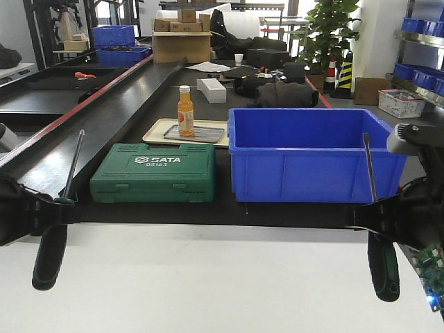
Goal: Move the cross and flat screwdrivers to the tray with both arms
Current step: 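Lift both held screwdrivers upright off the table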
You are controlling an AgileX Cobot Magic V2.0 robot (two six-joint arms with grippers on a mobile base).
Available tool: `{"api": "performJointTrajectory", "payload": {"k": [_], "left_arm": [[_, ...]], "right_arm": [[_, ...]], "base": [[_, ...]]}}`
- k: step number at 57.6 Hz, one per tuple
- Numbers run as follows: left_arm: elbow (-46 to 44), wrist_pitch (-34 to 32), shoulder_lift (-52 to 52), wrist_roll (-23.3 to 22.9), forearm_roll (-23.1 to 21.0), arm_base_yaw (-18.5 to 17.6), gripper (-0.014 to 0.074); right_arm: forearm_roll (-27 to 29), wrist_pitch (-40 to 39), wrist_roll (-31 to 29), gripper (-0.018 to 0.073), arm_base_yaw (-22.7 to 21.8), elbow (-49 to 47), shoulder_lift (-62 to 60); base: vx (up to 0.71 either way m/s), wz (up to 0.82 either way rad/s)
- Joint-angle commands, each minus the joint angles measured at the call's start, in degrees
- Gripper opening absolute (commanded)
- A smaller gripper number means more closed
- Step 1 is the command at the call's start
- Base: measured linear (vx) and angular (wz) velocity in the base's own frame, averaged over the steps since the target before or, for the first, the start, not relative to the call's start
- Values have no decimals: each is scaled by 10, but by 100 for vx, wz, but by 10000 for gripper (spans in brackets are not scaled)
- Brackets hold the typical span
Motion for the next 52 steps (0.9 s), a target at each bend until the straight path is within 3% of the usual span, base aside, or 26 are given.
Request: {"api": "performJointTrajectory", "payload": {"k": [1, 52], "left_arm": [[-16, -37, -20, -5, -19, -3, -1], [-16, -37, -17, -5, -18, -3, -1]], "right_arm": [[-6, -49, -3, -8, -1, -17, -18], [-6, -49, -3, -8, -1, -17, -18]], "base": [[0, 0], [-2, 1]]}}
